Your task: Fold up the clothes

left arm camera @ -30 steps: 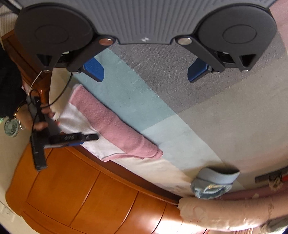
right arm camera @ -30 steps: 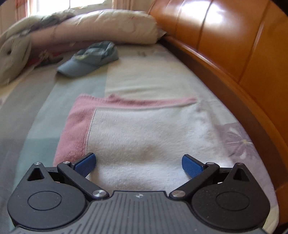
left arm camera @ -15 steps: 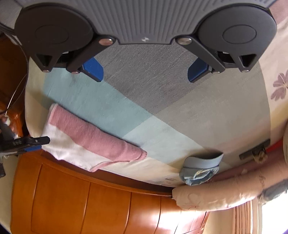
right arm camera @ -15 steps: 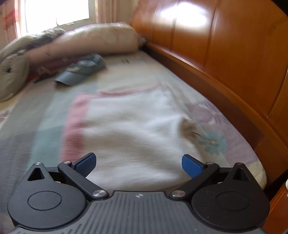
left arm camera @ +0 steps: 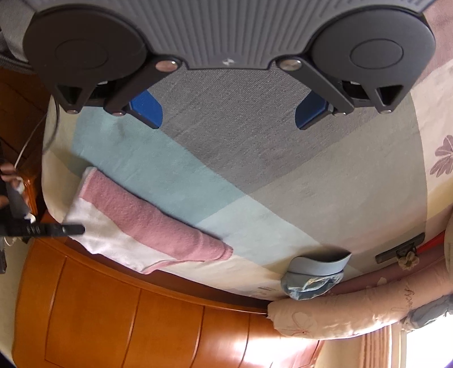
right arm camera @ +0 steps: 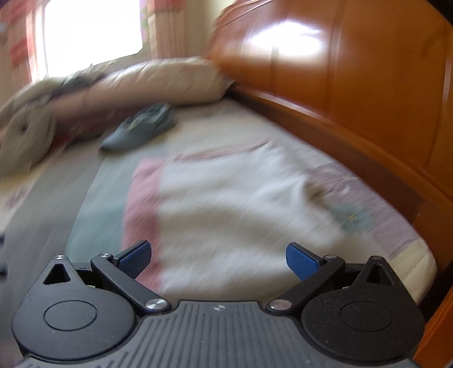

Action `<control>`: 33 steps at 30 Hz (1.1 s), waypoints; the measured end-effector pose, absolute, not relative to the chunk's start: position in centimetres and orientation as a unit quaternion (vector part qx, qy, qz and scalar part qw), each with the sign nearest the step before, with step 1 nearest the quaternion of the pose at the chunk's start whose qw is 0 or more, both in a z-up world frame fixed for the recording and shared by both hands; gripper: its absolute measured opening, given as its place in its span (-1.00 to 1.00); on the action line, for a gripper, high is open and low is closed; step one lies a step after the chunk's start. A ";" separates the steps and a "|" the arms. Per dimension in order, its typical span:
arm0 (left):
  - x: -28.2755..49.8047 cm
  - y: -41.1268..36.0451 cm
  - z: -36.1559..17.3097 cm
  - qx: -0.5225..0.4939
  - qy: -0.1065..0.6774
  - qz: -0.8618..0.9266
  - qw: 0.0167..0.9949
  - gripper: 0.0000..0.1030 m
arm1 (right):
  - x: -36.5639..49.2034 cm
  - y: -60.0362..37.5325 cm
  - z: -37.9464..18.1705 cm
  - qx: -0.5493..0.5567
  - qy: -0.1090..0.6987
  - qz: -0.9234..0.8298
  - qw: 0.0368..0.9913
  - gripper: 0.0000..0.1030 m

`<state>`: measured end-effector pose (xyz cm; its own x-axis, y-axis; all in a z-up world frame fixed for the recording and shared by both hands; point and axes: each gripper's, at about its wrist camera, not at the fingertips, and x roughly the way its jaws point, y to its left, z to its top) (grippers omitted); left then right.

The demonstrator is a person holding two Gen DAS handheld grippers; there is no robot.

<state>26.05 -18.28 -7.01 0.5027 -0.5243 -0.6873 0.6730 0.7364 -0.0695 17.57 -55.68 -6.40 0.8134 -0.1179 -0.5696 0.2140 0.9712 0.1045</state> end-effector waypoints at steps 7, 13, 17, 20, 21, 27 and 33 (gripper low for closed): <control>26.3 -18.4 -7.3 0.105 0.361 -0.343 0.861 0.94 | 21.3 -59.3 -8.1 0.107 0.295 -0.104 0.944 0.98; 26.9 -17.9 -7.6 0.109 0.366 -0.326 0.865 0.94 | 21.8 -57.8 -6.5 0.083 0.274 -0.104 0.952 1.00; 26.9 -18.1 -7.7 0.105 0.368 -0.319 0.867 0.94 | 24.0 -57.0 -5.5 0.067 0.265 -0.089 0.958 1.00; 26.7 -18.1 -7.5 0.112 0.360 -0.317 0.870 0.94 | 26.6 -58.8 -6.8 0.098 0.290 -0.113 0.945 1.00; 26.7 -18.1 -7.5 0.114 0.359 -0.317 0.870 0.94 | 27.1 -59.4 -7.4 0.103 0.299 -0.131 0.940 1.00; 26.5 -17.6 -6.8 0.108 0.343 -0.307 0.881 0.94 | 26.4 -55.8 -6.1 0.069 0.283 -0.108 0.951 1.00; 25.8 -17.1 -6.7 0.118 0.353 -0.318 0.872 0.95 | 28.9 -50.2 -7.5 0.002 0.322 -0.056 0.945 1.00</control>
